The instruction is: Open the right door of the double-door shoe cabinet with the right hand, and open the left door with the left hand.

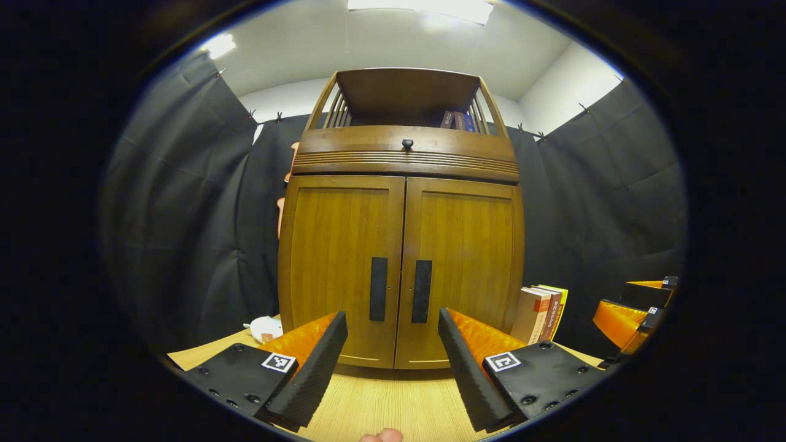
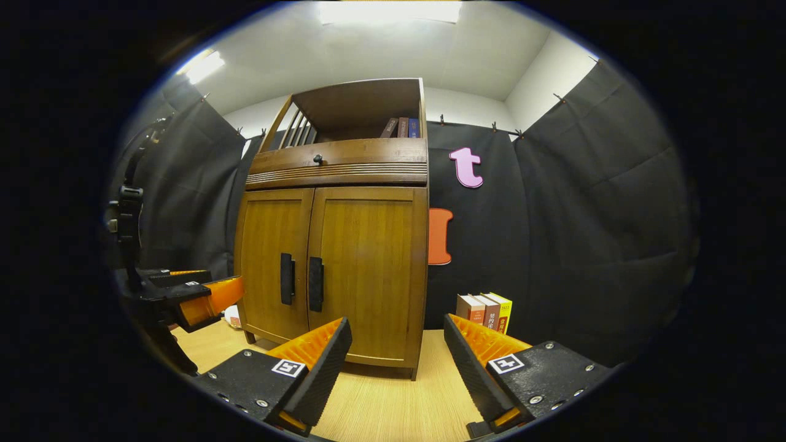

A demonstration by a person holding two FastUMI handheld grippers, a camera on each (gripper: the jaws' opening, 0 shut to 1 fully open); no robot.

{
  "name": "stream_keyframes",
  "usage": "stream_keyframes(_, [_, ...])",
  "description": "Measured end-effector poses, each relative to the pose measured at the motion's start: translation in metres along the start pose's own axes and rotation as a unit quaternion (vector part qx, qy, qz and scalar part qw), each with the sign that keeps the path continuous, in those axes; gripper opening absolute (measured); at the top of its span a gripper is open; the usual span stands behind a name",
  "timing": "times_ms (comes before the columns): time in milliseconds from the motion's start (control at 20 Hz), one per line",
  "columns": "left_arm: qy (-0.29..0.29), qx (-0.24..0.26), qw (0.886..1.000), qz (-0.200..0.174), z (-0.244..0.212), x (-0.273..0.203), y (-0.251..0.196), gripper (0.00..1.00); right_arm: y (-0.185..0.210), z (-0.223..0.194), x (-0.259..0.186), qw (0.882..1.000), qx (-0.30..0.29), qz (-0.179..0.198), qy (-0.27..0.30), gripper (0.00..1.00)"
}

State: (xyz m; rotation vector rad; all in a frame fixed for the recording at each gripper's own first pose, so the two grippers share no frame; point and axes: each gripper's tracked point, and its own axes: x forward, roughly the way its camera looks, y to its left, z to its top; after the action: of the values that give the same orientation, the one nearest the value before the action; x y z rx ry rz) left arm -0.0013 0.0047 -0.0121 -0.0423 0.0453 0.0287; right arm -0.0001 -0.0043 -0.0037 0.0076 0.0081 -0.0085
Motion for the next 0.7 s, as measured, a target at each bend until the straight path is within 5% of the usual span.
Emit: stream_keyframes(700, [0.000, 0.006, 1.000, -0.003, 0.0006, 0.0047, 0.0006, 0.93, -0.0014, -0.0025, 0.0038, 1.000, -0.001, -0.008, 0.004, 0.93])
